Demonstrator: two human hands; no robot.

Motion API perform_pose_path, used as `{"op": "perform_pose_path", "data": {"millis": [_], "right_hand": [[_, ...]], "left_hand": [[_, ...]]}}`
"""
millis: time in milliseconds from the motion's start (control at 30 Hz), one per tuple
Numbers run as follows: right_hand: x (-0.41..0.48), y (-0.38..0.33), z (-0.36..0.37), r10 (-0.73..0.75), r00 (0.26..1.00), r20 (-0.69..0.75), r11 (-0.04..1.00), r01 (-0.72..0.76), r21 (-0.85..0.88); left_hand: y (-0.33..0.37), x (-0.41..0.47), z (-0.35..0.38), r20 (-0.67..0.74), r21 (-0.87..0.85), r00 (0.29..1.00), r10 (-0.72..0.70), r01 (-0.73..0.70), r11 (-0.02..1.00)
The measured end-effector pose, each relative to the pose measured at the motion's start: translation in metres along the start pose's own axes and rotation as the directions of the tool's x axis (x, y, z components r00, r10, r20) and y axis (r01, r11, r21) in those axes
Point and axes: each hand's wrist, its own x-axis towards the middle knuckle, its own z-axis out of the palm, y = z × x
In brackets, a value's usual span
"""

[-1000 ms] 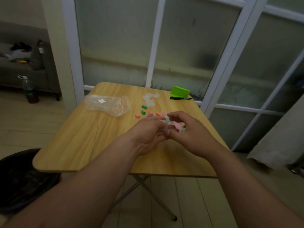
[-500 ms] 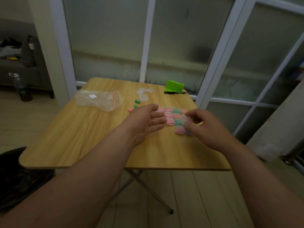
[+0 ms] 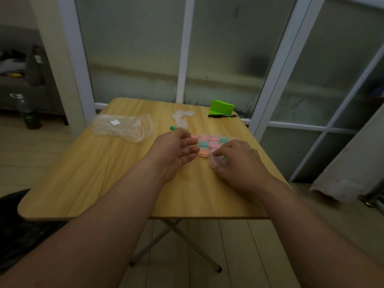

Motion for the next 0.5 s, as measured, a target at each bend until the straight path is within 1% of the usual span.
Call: {"op": "perform_pose_path", "data": {"millis": [133,300,400,500], "right_hand": [[-0.001,0.001,-0.001,0.027,0.999,0.026,0.998,-0.029,0.052],[0.000,-0.004,-0.008,0.082,0.997,0.011,0.985,-0.082,0.151],[0.011,-0.006,-0.005,0.097,0.995,-0.022,0.971,-0.090,0.221],[0.037,-0.010,-0.002,0.116,0.992,-0.044,0.962,-0.101,0.255]], "left_hand": [[0.004,0.009,-0.006,-0.008,-0.009,1.000,0.007,-0.007,1.000],[0.014,0.019,-0.012,-0.036,-0.061,0.999,0.013,-0.015,0.998],[0.026,0.026,-0.020,-0.090,-0.113,0.996,0.024,-0.034,0.993],[0.037,0.036,-0.031,-0.162,-0.155,0.984,0.073,-0.098,0.983]]}}
